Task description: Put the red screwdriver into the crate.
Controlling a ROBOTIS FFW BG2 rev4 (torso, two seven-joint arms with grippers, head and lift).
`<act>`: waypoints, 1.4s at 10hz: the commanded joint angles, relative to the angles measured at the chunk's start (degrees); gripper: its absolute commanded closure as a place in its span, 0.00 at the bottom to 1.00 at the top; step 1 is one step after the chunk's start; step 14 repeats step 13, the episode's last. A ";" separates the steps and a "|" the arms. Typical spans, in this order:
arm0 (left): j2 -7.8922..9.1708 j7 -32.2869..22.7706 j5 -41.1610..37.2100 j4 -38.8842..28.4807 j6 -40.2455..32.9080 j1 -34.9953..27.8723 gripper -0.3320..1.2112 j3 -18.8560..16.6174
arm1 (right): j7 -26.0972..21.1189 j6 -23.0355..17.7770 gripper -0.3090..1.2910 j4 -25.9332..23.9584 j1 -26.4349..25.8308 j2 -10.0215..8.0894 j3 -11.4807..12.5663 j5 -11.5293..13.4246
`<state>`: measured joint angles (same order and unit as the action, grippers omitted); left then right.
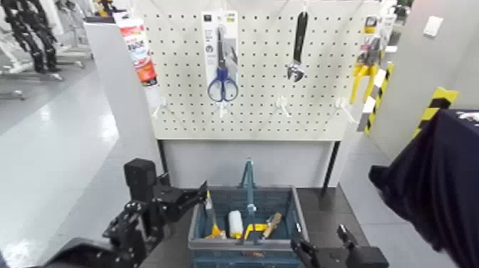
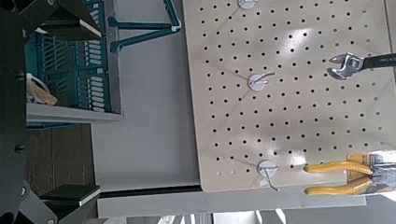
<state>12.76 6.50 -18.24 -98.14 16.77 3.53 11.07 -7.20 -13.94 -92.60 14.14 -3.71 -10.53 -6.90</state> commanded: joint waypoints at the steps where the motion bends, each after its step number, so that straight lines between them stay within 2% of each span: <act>1: -0.64 -0.96 3.74 -1.35 -5.88 -5.29 0.28 -0.96 | 0.00 -0.74 0.28 -0.04 0.28 0.10 0.16 0.57; 3: -1.87 -1.05 7.34 -2.76 -9.39 -9.33 0.28 -2.90 | -0.09 -0.83 0.28 -0.22 0.54 0.19 0.43 0.66; 4: -2.04 -2.01 8.04 -2.49 -12.03 -10.74 0.28 -2.90 | -0.09 -0.83 0.28 -0.22 0.54 0.19 0.43 0.75; 6: -3.54 -4.39 10.86 -2.32 -16.77 -14.25 0.28 -3.43 | -0.09 -0.83 0.28 -0.22 0.54 0.19 0.43 0.75; 9: -3.97 -6.15 11.38 -2.93 -19.50 -16.98 0.28 -3.34 | -0.09 -0.65 0.28 -0.30 0.63 0.19 0.51 0.75; 14: -4.41 -6.15 11.82 -3.46 -20.64 -17.95 0.28 -3.25 | 0.00 -0.65 0.28 -0.39 0.72 0.37 0.78 1.80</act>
